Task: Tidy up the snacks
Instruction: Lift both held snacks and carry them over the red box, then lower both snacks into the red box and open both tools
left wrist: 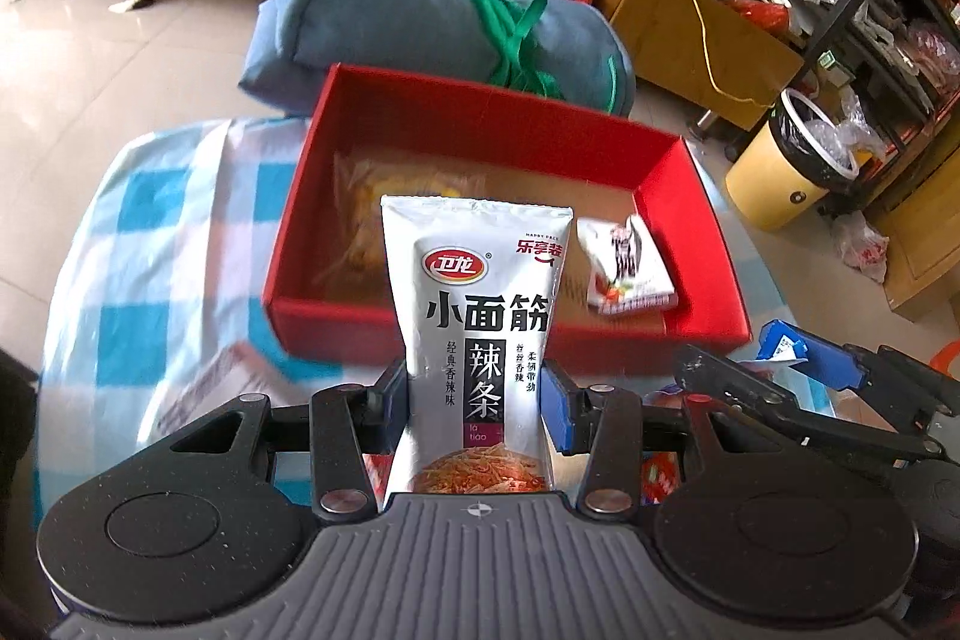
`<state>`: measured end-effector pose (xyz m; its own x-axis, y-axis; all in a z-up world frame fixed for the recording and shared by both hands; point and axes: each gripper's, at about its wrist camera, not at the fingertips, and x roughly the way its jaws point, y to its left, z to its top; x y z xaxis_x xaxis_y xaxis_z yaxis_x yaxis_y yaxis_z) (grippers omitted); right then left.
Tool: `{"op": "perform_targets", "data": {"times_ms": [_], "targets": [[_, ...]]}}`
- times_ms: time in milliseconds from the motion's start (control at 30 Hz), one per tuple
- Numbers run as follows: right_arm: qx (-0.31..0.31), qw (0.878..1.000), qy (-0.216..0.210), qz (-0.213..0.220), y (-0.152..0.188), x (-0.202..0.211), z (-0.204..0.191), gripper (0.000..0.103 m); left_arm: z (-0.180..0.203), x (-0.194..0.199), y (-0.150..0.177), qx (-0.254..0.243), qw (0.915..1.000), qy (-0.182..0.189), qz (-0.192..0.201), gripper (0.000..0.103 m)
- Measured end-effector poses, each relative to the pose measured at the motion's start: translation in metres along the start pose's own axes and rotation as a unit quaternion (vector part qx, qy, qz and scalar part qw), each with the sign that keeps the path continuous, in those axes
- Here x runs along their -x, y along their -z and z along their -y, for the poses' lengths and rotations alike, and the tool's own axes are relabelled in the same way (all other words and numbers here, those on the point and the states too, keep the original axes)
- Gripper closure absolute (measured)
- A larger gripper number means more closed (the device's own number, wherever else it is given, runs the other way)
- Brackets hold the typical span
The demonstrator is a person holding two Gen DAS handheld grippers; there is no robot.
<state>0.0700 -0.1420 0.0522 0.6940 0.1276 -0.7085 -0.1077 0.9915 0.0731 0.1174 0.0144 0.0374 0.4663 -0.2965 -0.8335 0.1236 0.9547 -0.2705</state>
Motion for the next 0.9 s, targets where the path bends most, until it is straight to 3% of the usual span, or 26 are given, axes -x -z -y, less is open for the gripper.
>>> {"op": "perform_targets", "data": {"times_ms": [900], "targets": [[0.0,1.0,0.016,-0.018,-0.049,-0.065,0.021,0.045,0.011,-0.051,-0.059,-0.008,0.999,-0.042,0.01,0.052]]}}
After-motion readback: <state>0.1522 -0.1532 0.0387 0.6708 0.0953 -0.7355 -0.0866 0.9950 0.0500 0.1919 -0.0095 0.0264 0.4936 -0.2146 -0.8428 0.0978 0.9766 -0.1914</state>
